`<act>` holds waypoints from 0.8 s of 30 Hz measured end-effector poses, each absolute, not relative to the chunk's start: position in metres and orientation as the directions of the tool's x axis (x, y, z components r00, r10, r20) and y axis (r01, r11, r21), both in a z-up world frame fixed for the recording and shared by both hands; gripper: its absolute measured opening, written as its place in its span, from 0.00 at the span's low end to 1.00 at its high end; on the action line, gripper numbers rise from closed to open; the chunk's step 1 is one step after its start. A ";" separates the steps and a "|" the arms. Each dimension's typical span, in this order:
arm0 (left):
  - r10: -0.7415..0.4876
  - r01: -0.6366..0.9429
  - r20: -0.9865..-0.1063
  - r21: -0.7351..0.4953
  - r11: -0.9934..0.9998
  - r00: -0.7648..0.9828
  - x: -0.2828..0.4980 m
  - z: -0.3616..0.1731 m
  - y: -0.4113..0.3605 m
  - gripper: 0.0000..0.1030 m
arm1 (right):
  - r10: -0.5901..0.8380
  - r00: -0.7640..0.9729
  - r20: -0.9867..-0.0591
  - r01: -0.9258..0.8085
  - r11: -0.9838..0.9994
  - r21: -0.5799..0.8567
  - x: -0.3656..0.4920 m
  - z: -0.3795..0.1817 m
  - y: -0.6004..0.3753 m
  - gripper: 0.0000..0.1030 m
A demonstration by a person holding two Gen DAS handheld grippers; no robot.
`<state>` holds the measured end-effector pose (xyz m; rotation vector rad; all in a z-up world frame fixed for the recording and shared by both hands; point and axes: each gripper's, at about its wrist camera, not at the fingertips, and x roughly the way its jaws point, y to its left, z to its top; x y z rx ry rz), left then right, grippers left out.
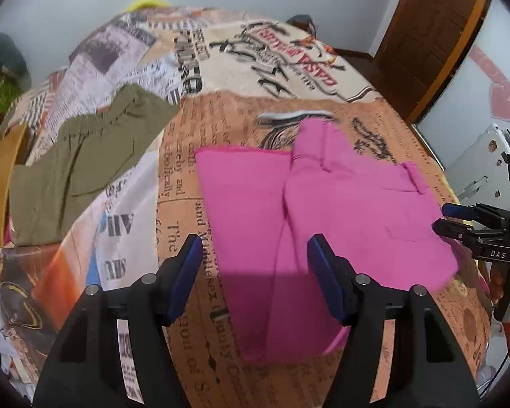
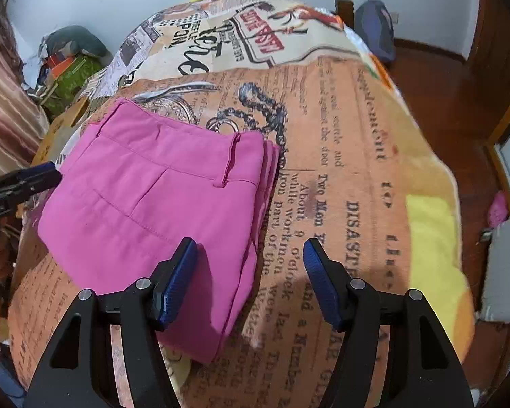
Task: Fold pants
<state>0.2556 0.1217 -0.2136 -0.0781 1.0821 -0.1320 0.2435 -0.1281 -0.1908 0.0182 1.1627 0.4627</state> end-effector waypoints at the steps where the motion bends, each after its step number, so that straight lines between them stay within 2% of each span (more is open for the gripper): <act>1: -0.148 0.064 -0.878 -0.133 0.989 0.456 0.258 -0.216 0.123 0.63 | 0.365 0.309 -0.878 -0.338 0.905 0.258 0.245 -0.192 -0.129 0.60; 3: -0.156 0.061 -0.885 -0.144 0.988 0.439 0.262 -0.223 0.125 0.64 | 0.386 0.290 -0.875 -0.334 0.898 0.285 0.250 -0.196 -0.130 0.61; 8: -0.152 0.058 -0.880 -0.141 0.988 0.449 0.267 -0.229 0.125 0.80 | 0.390 0.279 -0.877 -0.373 0.886 0.275 0.256 -0.198 -0.122 0.70; 10: -0.162 0.049 -0.880 -0.157 0.986 0.446 0.271 -0.231 0.127 0.83 | 0.396 0.276 -0.876 -0.378 0.883 0.280 0.259 -0.200 -0.119 0.72; 16: -0.170 0.068 -0.878 -0.156 0.985 0.448 0.283 -0.234 0.122 0.84 | 0.431 0.296 -0.852 -0.406 0.865 0.296 0.268 -0.204 -0.113 0.72; 18: -0.173 0.079 -0.877 -0.154 0.985 0.448 0.285 -0.235 0.119 0.82 | 0.442 0.299 -0.846 -0.404 0.862 0.307 0.271 -0.206 -0.113 0.71; 20: -0.201 0.098 -0.874 -0.175 0.980 0.443 0.287 -0.234 0.116 0.70 | 0.452 0.302 -0.840 -0.402 0.859 0.317 0.273 -0.205 -0.112 0.61; 21: -0.218 0.108 -0.872 -0.190 0.976 0.439 0.288 -0.234 0.115 0.65 | 0.457 0.301 -0.837 -0.400 0.857 0.324 0.275 -0.205 -0.112 0.60; 23: -0.252 0.123 -0.868 -0.221 0.968 0.428 0.291 -0.233 0.112 0.49 | 0.464 0.304 -0.832 -0.395 0.856 0.333 0.278 -0.206 -0.113 0.52; 24: -0.261 0.126 -0.867 -0.229 0.965 0.425 0.292 -0.233 0.111 0.47 | 0.464 0.306 -0.831 -0.393 0.857 0.334 0.280 -0.206 -0.113 0.50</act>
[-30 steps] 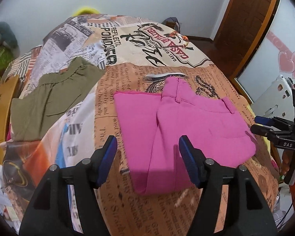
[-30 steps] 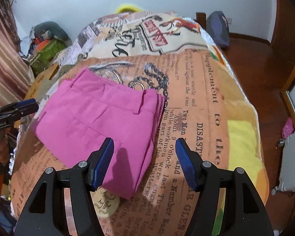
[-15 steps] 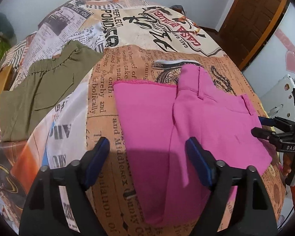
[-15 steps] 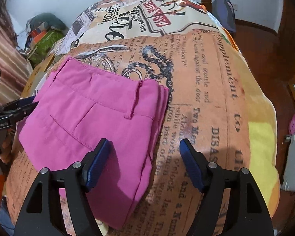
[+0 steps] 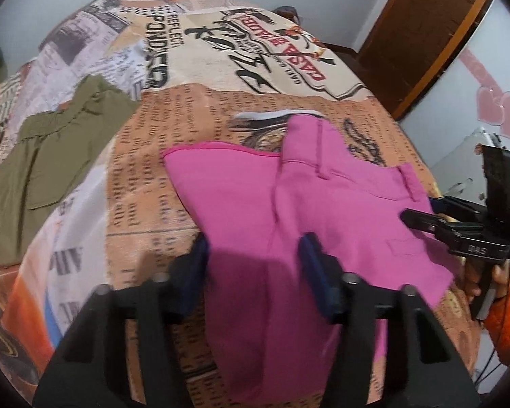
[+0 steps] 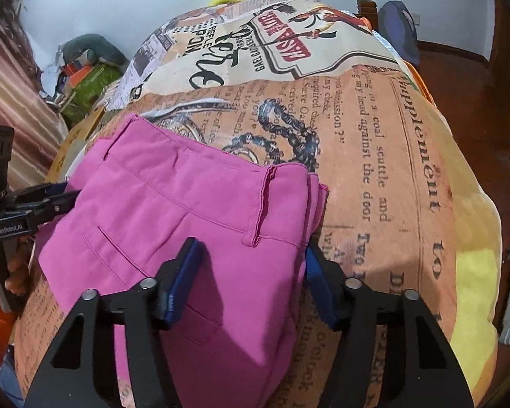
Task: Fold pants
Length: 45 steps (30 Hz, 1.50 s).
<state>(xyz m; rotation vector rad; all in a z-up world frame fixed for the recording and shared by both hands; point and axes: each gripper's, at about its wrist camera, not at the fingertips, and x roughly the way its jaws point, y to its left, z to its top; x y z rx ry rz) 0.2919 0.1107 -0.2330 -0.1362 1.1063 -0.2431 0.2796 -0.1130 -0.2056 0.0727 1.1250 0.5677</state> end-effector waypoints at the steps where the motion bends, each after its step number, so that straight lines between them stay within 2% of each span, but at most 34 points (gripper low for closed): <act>1: -0.265 0.127 -0.865 -0.233 0.964 0.425 0.293 -0.232 0.110 0.41 | 0.463 0.308 -0.831 -0.387 0.859 0.335 0.282 -0.205 -0.114 0.46; 3: -0.264 0.122 -0.865 -0.234 0.964 0.426 0.295 -0.231 0.108 0.25 | 0.469 0.315 -0.825 -0.378 0.860 0.344 0.284 -0.204 -0.116 0.35; 4: -0.246 0.116 -0.871 -0.216 0.969 0.425 0.297 -0.230 0.107 0.13 | 0.462 0.325 -0.825 -0.369 0.865 0.339 0.285 -0.202 -0.118 0.26; 8: -0.235 0.111 -0.873 -0.207 0.972 0.428 0.297 -0.227 0.107 0.09 | 0.476 0.326 -0.816 -0.356 0.862 0.361 0.288 -0.195 -0.124 0.17; 26: -0.205 0.131 -0.791 -0.158 0.979 0.576 0.254 -0.144 0.118 0.08 | 0.511 0.420 -0.750 -0.468 0.830 0.304 0.273 -0.118 -0.092 0.14; 36: -0.148 0.048 -0.753 -0.153 0.987 0.642 0.252 -0.115 0.183 0.08 | 0.547 0.432 -0.717 -0.568 0.783 0.255 0.291 -0.088 -0.023 0.14; 45: -0.075 -0.047 -0.739 -0.142 0.989 0.670 0.276 -0.114 0.261 0.08 | 0.571 0.421 -0.705 -0.627 0.745 0.229 0.327 -0.091 0.062 0.14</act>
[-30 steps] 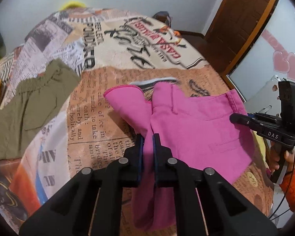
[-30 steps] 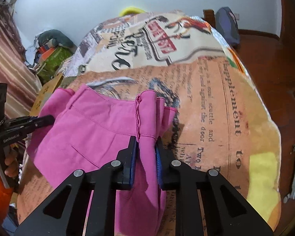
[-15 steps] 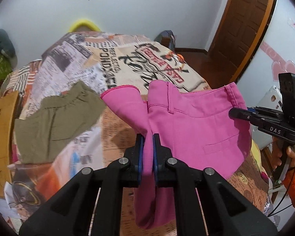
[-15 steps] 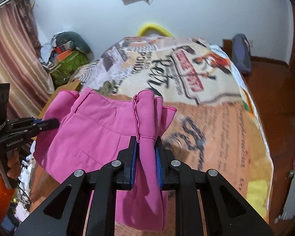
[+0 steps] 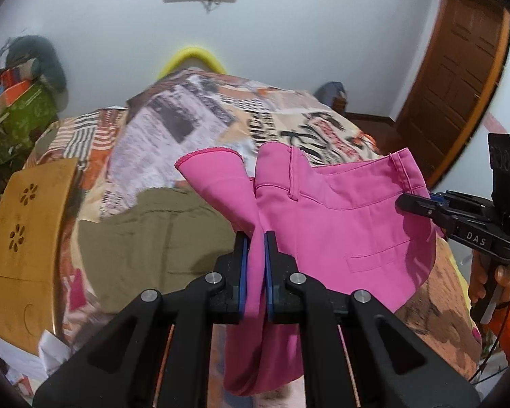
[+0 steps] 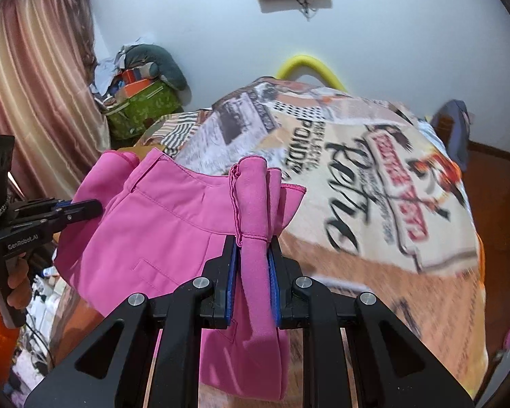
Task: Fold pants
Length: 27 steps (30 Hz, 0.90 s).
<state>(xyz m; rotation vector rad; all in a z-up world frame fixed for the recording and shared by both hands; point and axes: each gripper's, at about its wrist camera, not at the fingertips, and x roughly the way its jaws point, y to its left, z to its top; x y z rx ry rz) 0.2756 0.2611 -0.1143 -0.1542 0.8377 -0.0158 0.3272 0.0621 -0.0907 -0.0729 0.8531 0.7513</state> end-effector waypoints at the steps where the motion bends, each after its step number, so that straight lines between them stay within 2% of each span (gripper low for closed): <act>1: -0.072 -0.056 -0.739 -0.147 0.988 0.670 0.280 -0.117 0.271 0.08 | 0.573 0.419 -0.704 -0.634 0.740 0.224 0.332 -0.092 0.073 0.14; 12: 0.037 -0.181 -0.774 -0.101 0.978 0.632 0.322 -0.169 0.372 0.08 | 0.575 0.378 -0.725 -0.702 0.689 0.181 0.377 -0.131 0.188 0.14; 19: 0.042 -0.225 -0.865 -0.083 0.971 0.500 0.350 -0.253 0.420 0.08 | 0.508 0.302 -0.807 -0.692 0.699 0.181 0.401 -0.187 0.234 0.14; 22: 0.045 -0.255 -0.901 -0.074 0.964 0.431 0.353 -0.289 0.437 0.11 | 0.446 0.303 -0.842 -0.703 0.701 0.119 0.402 -0.207 0.244 0.15; 25: 0.011 -0.265 -0.884 -0.128 0.956 0.466 0.345 -0.287 0.445 0.14 | 0.432 0.289 -0.854 -0.712 0.693 0.110 0.402 -0.210 0.241 0.16; 27: 0.040 -0.276 -0.887 -0.100 0.956 0.461 0.341 -0.283 0.443 0.15 | 0.428 0.292 -0.855 -0.711 0.695 0.105 0.403 -0.208 0.235 0.20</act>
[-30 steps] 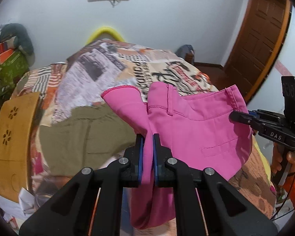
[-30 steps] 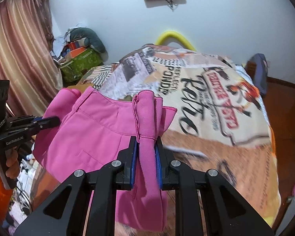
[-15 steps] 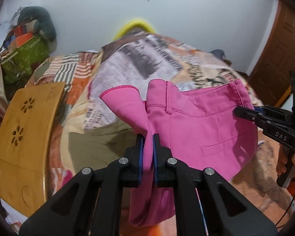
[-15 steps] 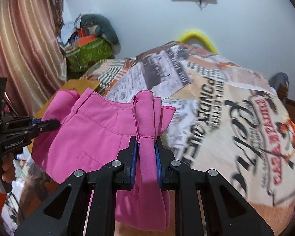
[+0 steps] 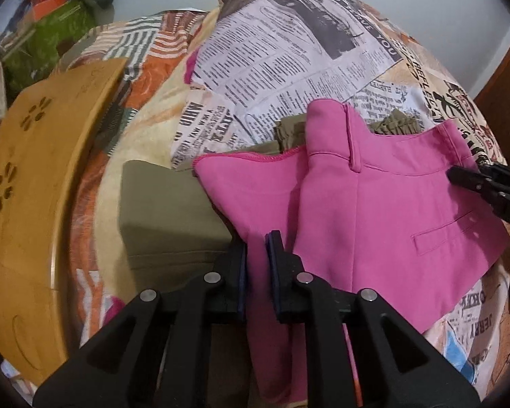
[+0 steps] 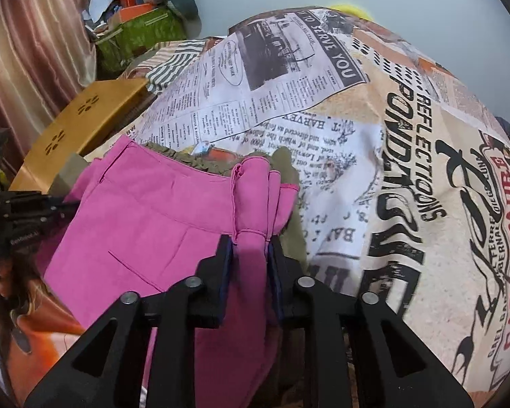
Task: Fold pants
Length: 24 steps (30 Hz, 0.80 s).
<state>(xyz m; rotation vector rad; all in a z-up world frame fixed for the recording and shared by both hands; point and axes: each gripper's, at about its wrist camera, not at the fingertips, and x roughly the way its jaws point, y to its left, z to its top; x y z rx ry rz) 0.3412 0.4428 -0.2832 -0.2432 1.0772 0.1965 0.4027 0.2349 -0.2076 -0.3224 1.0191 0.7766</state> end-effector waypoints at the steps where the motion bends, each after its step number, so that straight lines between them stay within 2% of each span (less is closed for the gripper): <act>1: 0.055 -0.278 -0.888 -0.084 0.957 0.457 0.339 -0.282 0.441 0.15 | 0.425 0.297 -0.855 -0.709 0.698 0.100 0.403 -0.207 0.232 0.23; 2: 0.074 -0.281 -0.890 -0.063 0.958 0.450 0.337 -0.280 0.440 0.15 | 0.422 0.302 -0.855 -0.707 0.701 0.096 0.403 -0.206 0.228 0.27; 7: 0.176 -0.295 -0.889 0.049 0.954 0.423 0.323 -0.264 0.434 0.14 | 0.383 0.341 -0.858 -0.691 0.721 0.048 0.401 -0.196 0.215 0.33; 13: 0.196 -0.300 -0.853 0.049 0.953 0.484 0.298 -0.209 0.417 0.15 | 0.441 0.355 -0.824 -0.674 0.731 0.101 0.389 -0.154 0.188 0.33; 19: 0.152 -0.278 -0.784 -0.027 0.960 0.601 0.264 -0.137 0.377 0.15 | 0.527 0.421 -0.738 -0.679 0.722 0.129 0.351 -0.082 0.158 0.33; 24: 0.161 -0.226 -0.699 -0.002 0.974 0.697 0.220 -0.073 0.326 0.15 | 0.588 0.491 -0.643 -0.703 0.703 0.107 0.305 -0.020 0.131 0.33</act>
